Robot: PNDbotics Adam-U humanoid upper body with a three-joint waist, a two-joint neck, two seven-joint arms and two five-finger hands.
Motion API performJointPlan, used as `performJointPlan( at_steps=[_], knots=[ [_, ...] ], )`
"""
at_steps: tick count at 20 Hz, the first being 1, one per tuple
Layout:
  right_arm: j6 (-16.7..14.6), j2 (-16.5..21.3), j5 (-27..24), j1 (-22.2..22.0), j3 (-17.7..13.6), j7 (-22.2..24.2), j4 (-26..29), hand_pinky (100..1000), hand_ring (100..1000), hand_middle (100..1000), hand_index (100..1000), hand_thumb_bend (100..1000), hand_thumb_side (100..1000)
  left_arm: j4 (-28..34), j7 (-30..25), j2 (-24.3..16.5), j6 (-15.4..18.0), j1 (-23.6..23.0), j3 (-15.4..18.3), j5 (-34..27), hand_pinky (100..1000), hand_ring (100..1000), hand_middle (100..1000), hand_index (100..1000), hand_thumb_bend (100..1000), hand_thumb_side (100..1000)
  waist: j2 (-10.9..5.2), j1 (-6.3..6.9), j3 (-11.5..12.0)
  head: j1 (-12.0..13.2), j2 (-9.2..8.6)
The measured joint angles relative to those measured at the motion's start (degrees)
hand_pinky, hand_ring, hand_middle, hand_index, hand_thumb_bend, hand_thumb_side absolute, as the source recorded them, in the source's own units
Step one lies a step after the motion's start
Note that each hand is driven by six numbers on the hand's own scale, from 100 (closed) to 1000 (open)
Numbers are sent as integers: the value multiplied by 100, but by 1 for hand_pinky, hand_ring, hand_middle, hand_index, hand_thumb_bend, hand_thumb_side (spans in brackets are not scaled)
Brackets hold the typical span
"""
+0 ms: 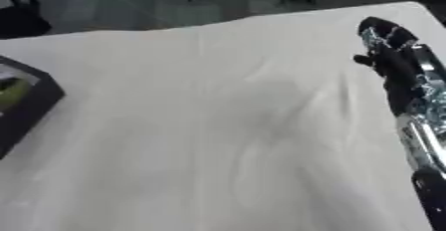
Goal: Pick up the objects with one hand, pass them to the other hand, and then place them into the box on the other side of the table.
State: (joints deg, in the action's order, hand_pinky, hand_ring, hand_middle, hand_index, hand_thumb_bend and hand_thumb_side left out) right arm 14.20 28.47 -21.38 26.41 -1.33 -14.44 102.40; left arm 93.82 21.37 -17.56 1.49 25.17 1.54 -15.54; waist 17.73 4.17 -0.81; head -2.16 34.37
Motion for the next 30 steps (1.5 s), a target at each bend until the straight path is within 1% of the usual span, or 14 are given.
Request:
performJointPlan(
  at_steps=[2, 4, 7, 10, 16, 20, 23, 26, 30],
  knots=[
    [-82, 0, 36, -73, 0, 39, 4, 793, 949, 845, 834, 230, 443, 3, 72, 158, 5, -6, 22, 57, 734, 950, 866, 874, 512, 718, 0, 1, 0, 1, 66],
    [-149, 2, 63, -130, 0, 67, 20, 794, 942, 841, 833, 228, 445, 4, 125, 262, 0, -19, 24, 79, 734, 955, 864, 863, 510, 717, 0, 8, -1, 1, 91],
    [-246, 2, 67, -195, 0, 116, 49, 797, 943, 840, 829, 211, 463, 4, 157, 323, -11, -46, 32, 91, 732, 956, 866, 855, 511, 713, 0, 41, -1, 8, 128],
    [-350, 3, 43, -221, 0, 209, 99, 803, 953, 851, 843, 211, 477, 4, 158, 345, -11, -52, 32, 123, 733, 957, 868, 855, 511, 714, 1, 54, 6, 82, 140],
    [-520, 15, 45, -221, 1, 419, 212, 804, 957, 856, 854, 214, 483, 27, 169, 349, 29, -55, 51, 179, 733, 955, 866, 854, 515, 710, 4, 105, 17, 416, 256],
    [-560, 26, 59, -232, 1, 484, 265, 803, 956, 854, 853, 211, 480, 31, 184, 357, 56, -55, 52, 179, 732, 952, 863, 854, 518, 708, 4, 107, 48, 711, 423],
    [-581, 29, 89, -329, 2, 494, 367, 801, 951, 852, 850, 214, 476, 31, 172, 405, 80, -57, 53, 179, 731, 947, 856, 850, 519, 707, 4, 107, 71, 836, 547],
    [-603, 49, 112, -431, 0, 477, 446, 801, 947, 852, 851, 213, 477, 30, 167, 447, 98, -80, 52, 198, 731, 948, 857, 850, 521, 708, 4, 107, 87, 861, 642],
    [-621, 55, 148, -517, -6, 452, 540, 801, 946, 854, 851, 211, 478, 30, 152, 450, 119, -97, 51, 292, 731, 949, 856, 850, 520, 707, 4, 107, 86, 794, 729]
  ],
)
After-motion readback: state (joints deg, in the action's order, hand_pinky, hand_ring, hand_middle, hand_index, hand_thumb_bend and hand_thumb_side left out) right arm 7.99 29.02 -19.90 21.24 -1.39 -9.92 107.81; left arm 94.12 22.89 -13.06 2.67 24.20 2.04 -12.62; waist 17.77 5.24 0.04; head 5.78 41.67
